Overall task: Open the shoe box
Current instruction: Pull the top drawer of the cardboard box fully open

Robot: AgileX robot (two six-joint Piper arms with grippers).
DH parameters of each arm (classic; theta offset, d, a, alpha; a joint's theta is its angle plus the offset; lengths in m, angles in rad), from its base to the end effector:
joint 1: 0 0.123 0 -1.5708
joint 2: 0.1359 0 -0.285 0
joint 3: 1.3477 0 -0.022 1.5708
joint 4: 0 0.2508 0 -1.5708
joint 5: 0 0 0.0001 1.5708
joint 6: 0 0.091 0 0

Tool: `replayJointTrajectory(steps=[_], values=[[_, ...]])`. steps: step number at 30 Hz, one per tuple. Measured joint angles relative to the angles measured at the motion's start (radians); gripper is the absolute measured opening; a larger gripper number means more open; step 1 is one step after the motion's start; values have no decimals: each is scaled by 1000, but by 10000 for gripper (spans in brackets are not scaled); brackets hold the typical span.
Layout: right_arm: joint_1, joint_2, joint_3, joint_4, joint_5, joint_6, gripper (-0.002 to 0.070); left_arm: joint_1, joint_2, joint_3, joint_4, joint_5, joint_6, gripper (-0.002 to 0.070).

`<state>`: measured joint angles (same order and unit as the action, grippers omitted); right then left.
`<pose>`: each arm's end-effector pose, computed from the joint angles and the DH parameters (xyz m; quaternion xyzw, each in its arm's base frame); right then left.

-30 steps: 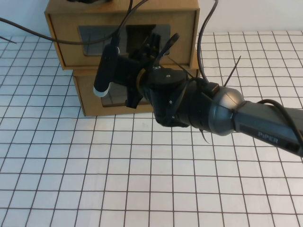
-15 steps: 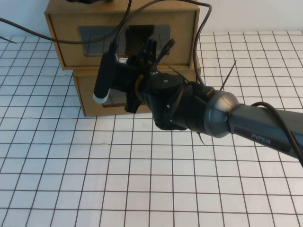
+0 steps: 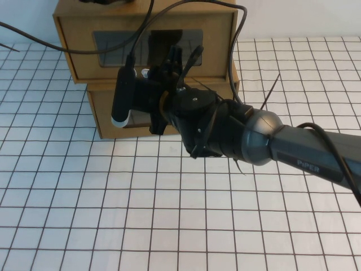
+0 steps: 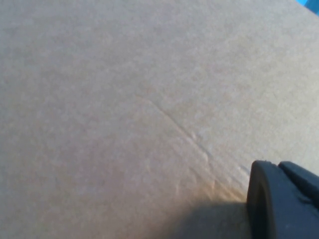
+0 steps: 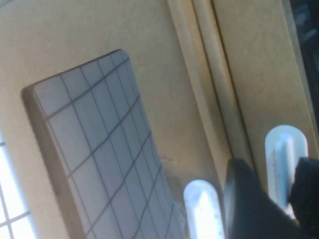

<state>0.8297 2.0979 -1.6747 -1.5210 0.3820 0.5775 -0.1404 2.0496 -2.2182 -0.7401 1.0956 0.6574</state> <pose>0.3616 0.3449 0.2563 -0.5552 0.5945 -0.1862 0.5510 0.4446 -0.1180 0.3932 0.3017 0.8177 -0.2624 0.4140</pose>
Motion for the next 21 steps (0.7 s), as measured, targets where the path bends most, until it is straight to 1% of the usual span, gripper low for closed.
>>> replayJointTrajectory(steps=[5, 10, 16, 17, 19, 21], values=[[0, 4, 0, -35, 9, 0, 179, 0, 0, 0, 0, 0, 0, -2], [4, 16, -2, -103, 39, 0, 131, 0, 0, 0, 0, 5, 0, -2], [8, 27, -8, -140, 62, 2, 99, 0, 0, 0, -3, 12, 0, -2], [8, 27, -8, -145, 63, 2, 89, 0, 0, 0, -3, 15, 0, -2], [8, 27, -11, -150, 66, 2, 42, 0, 0, 0, -3, 17, 0, -2], [8, 27, -13, -150, 66, 2, 18, 0, 0, 0, -5, 18, 0, -2]])
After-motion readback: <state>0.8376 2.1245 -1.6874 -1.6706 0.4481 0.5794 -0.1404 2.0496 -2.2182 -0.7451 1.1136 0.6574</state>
